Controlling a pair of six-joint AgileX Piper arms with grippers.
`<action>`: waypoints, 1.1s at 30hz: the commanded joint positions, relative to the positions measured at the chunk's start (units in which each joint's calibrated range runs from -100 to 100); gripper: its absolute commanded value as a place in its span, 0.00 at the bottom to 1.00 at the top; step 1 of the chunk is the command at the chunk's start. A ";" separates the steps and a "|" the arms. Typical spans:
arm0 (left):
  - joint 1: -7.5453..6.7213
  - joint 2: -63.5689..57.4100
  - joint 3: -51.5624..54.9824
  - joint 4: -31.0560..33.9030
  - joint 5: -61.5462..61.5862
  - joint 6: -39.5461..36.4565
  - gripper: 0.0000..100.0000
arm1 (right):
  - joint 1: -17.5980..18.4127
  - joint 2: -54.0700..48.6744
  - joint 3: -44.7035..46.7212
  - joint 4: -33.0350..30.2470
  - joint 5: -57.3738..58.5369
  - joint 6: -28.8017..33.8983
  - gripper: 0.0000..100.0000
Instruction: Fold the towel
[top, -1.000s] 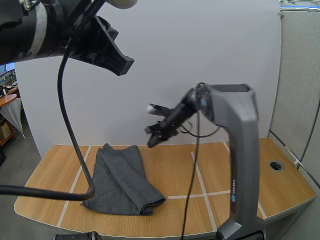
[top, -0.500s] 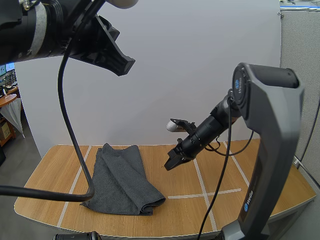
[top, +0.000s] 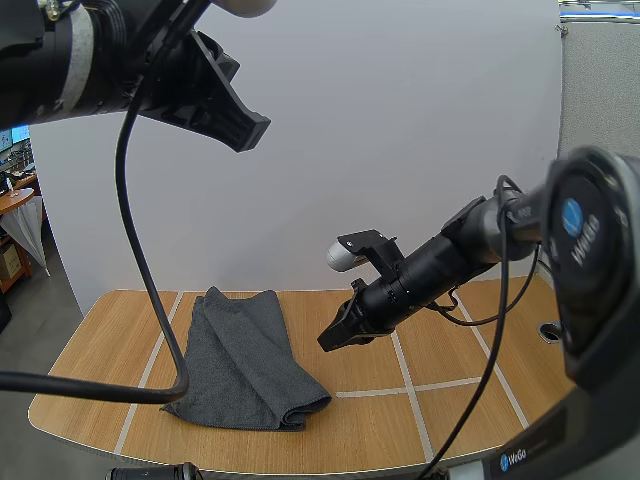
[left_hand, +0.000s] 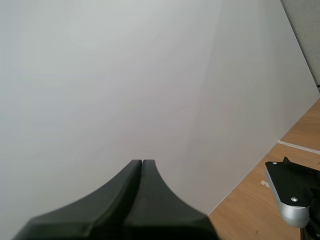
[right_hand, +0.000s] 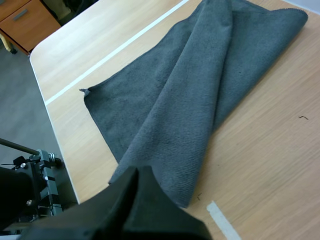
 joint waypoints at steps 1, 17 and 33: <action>-0.25 -0.29 -0.34 -0.70 -0.71 -0.36 0.00 | 1.08 -3.65 0.93 0.20 0.73 3.62 0.00; -0.25 -0.29 -0.34 -0.70 -0.71 -0.36 0.00 | 1.46 -10.58 2.90 -5.82 0.73 12.47 0.00; -0.25 -0.29 -0.34 -0.70 -0.71 -0.36 0.00 | 1.46 -1.31 7.89 -2.56 -13.96 5.55 0.49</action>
